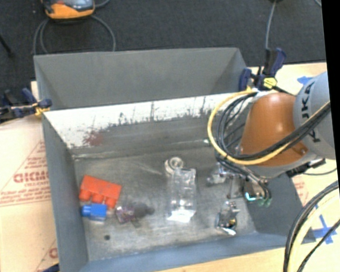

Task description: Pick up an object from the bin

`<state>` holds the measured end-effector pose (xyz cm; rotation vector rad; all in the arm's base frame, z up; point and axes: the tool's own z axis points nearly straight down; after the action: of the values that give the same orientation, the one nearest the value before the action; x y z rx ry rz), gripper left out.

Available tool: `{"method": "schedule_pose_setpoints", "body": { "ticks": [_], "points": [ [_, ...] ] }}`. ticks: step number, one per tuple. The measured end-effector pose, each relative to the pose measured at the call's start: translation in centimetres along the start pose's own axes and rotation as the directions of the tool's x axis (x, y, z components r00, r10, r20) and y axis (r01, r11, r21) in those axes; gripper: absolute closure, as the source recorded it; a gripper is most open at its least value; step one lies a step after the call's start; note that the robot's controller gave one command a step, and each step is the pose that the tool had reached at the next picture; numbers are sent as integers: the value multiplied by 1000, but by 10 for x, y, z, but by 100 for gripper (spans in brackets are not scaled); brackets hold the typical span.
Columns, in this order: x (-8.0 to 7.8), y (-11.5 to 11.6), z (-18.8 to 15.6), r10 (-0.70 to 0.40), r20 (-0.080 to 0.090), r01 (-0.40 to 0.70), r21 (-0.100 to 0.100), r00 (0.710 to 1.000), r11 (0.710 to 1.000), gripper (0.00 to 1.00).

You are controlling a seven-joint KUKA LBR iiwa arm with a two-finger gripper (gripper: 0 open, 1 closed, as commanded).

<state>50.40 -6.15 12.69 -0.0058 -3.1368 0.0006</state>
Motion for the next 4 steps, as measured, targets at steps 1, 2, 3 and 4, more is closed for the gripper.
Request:
{"method": "schedule_pose_setpoints", "body": {
  "ticks": [1,2,3,4],
  "points": [
    [-25,39,54,3,12,-3,3,1000,1000,0],
    [-24,40,51,-1,8,1,1,1000,1000,100],
    [-28,62,-61,51,16,-51,-2,999,999,100],
    [-27,61,-56,50,8,-50,-1,999,999,0]
  ]
}}
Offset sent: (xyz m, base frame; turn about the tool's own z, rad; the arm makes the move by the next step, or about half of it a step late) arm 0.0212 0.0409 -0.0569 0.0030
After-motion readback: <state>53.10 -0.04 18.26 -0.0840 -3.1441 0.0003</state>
